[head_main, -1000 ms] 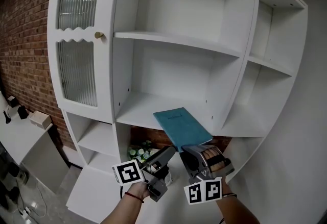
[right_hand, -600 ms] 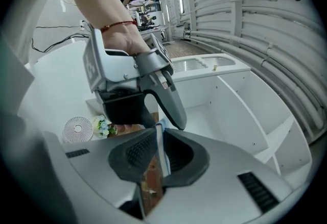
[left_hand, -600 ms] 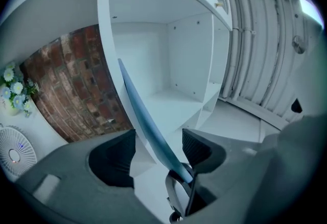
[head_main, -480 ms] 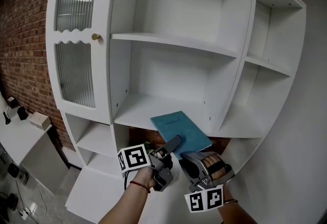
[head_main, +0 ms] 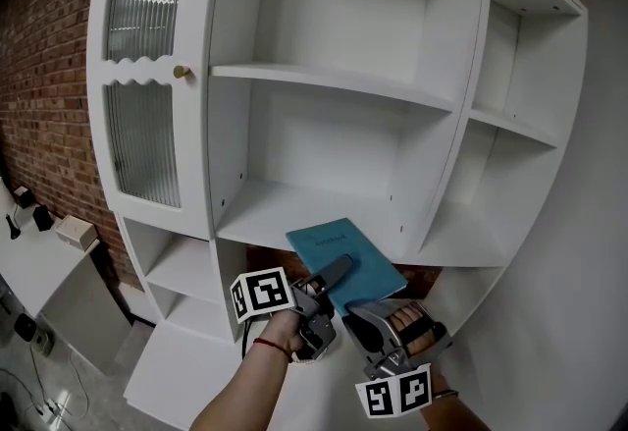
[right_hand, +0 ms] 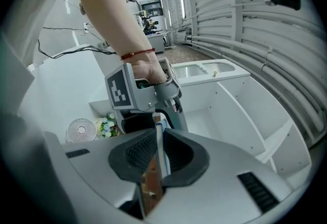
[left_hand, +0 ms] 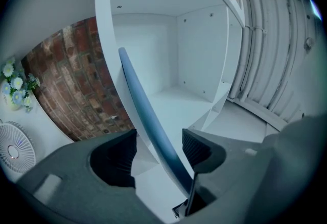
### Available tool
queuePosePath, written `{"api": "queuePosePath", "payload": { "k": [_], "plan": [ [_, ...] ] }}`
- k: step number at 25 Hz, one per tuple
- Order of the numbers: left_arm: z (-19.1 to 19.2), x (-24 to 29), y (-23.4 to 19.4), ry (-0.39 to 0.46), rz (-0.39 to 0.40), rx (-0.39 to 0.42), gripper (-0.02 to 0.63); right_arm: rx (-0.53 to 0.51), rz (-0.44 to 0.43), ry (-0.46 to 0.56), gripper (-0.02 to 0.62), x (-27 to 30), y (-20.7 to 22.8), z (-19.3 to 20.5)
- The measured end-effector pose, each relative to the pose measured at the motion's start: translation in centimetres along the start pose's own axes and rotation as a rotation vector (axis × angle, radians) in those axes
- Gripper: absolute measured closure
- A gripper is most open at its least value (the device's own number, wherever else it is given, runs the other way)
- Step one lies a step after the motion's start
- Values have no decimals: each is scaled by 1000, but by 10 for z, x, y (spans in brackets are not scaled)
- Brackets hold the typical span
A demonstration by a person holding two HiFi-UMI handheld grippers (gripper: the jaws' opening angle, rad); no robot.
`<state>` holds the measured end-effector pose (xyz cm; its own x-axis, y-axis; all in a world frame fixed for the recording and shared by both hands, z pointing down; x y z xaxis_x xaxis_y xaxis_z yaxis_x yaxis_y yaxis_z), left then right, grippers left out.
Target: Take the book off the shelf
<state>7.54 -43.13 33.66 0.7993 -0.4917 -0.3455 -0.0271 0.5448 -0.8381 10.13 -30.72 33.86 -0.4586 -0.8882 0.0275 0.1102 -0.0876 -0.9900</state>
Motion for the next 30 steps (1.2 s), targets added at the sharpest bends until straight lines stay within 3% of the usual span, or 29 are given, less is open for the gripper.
{"api": "queuePosePath", "payload": {
  "k": [3,7,17,30],
  "plan": [
    [4,3,-2,4,6,-8,339,-5,-5,4,540,-1,-3,1],
    [4,7,-3,21,4,-12,420,-12,-13,10,538,-2,-6,1],
    [8,5,-13,39,-25,-84,521,-40,-48,11,532,0,-18,3],
    [16,1,-20,15,-9,-108,565,5,-99,9,499,-5,-44,13]
  ]
}}
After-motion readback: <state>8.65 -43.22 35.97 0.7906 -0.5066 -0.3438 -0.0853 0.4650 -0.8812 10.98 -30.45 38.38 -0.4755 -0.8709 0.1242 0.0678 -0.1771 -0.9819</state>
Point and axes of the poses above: the fingertips, and each gripper's own axes: x forward along the fingers, y to its right, z out of its underside, the point moved 4 cm from there along -x, backward along the fingers, and after that the axes turned 7 degrees about y, right-handed, at the moved point
